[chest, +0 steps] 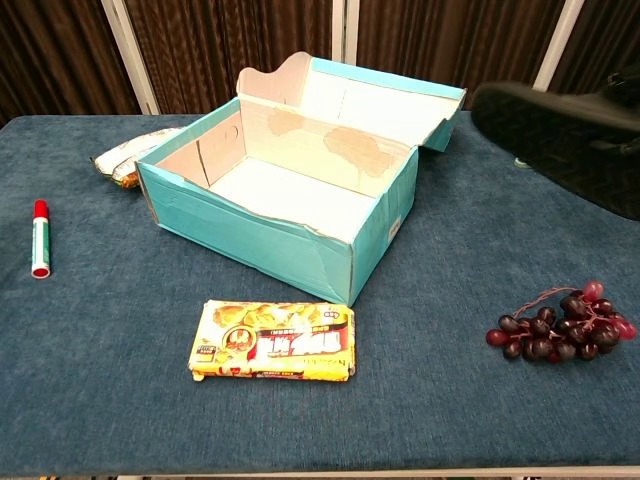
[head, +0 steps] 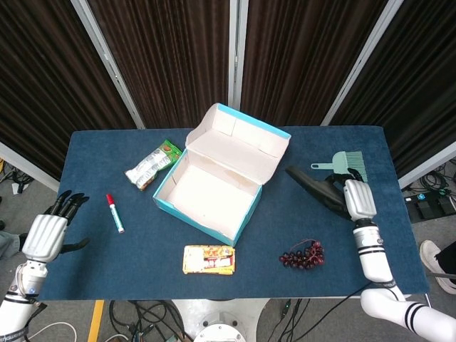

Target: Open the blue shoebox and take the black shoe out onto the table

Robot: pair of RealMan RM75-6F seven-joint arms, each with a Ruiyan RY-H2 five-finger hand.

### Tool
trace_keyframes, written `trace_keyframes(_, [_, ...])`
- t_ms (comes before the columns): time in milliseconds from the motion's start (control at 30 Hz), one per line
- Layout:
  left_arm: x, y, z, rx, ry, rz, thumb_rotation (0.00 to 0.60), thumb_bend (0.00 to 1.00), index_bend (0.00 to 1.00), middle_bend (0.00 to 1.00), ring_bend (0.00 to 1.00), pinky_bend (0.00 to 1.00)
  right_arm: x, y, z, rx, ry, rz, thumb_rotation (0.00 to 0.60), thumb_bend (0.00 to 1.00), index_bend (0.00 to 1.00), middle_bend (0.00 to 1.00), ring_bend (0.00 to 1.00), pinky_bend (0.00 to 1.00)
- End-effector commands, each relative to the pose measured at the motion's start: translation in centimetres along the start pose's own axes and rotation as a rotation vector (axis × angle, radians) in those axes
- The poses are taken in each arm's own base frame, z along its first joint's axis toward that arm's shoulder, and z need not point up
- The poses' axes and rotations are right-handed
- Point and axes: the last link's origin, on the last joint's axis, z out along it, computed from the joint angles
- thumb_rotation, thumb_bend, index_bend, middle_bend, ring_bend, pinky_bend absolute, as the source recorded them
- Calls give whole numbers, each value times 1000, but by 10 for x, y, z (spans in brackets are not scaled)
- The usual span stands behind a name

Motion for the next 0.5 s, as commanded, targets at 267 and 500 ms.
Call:
trace_keyframes(267, [1, 0, 2, -3, 2, -4, 600, 109, 147, 134, 61, 363, 7, -18, 13, 34, -124, -23, 600, 0, 0, 31, 0, 0])
trace_keyframes(500, [2, 2, 2, -9, 7, 0, 600, 109, 147, 134, 61, 363, 37, -27, 4, 79, 0, 94, 600, 0, 0, 23, 0, 0])
